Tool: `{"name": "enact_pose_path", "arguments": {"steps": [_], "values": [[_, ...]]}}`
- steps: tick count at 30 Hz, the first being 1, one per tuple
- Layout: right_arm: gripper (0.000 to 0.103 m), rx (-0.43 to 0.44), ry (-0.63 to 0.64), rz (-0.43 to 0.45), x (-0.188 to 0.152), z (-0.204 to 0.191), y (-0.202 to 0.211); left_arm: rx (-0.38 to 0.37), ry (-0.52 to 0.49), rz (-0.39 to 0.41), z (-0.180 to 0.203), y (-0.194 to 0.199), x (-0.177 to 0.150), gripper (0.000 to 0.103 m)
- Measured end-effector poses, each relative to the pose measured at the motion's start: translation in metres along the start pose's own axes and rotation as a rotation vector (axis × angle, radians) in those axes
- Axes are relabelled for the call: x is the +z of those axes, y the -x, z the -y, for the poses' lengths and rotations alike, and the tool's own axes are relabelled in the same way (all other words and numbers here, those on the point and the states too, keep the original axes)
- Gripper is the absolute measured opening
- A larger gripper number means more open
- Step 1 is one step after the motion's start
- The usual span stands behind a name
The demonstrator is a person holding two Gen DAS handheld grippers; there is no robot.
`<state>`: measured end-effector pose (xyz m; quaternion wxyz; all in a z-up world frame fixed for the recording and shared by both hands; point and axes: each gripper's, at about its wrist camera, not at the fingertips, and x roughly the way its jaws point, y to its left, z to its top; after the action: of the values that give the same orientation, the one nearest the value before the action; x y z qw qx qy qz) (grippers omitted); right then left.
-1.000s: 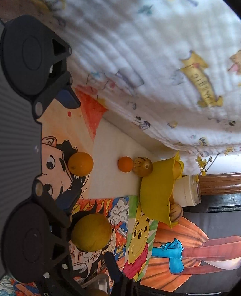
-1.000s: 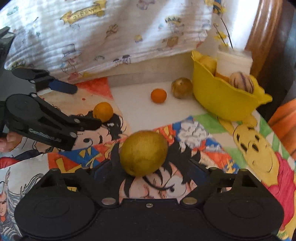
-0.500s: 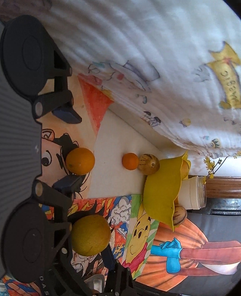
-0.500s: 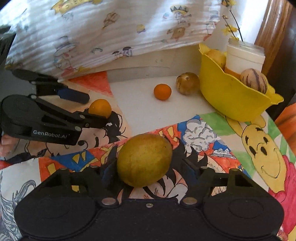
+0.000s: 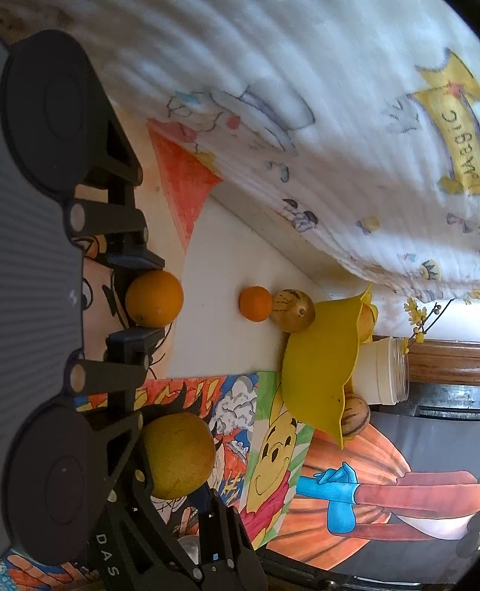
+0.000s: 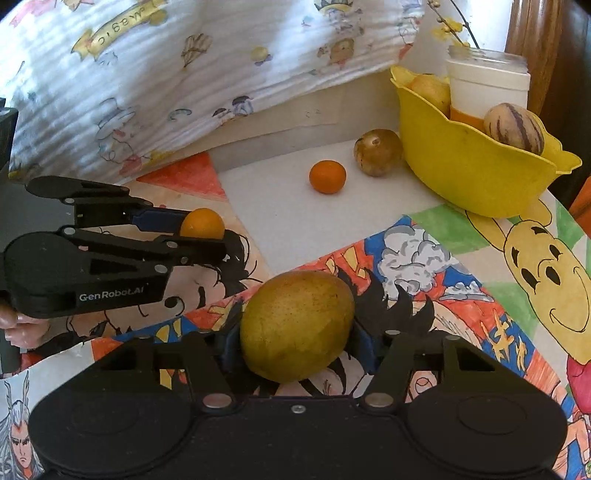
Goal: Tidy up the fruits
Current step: 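Carry the orange in the left tool over the tray while the right tool carries the pear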
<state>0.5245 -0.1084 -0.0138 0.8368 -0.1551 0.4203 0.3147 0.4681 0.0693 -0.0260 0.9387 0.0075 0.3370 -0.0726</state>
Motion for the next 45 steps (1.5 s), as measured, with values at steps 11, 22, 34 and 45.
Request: {"name": "enact_pose_path", "arguments": {"steps": [11,22,34,45], "values": [[0.060,-0.007,-0.072,0.024,-0.009,0.002,0.015,0.027,0.020,-0.003,0.006,0.020,-0.004,0.035],[0.060,0.007,-0.125,0.131,-0.030,-0.004,0.077,0.029,0.030,0.045,0.025,0.064,-0.004,0.035],[0.060,-0.052,-0.158,0.273,-0.078,-0.006,0.174,-0.004,-0.001,0.115,0.073,0.126,0.002,0.035],[0.060,-0.125,-0.229,0.328,-0.142,-0.004,0.238,-0.079,-0.026,0.139,0.132,0.166,-0.009,0.035]]}}
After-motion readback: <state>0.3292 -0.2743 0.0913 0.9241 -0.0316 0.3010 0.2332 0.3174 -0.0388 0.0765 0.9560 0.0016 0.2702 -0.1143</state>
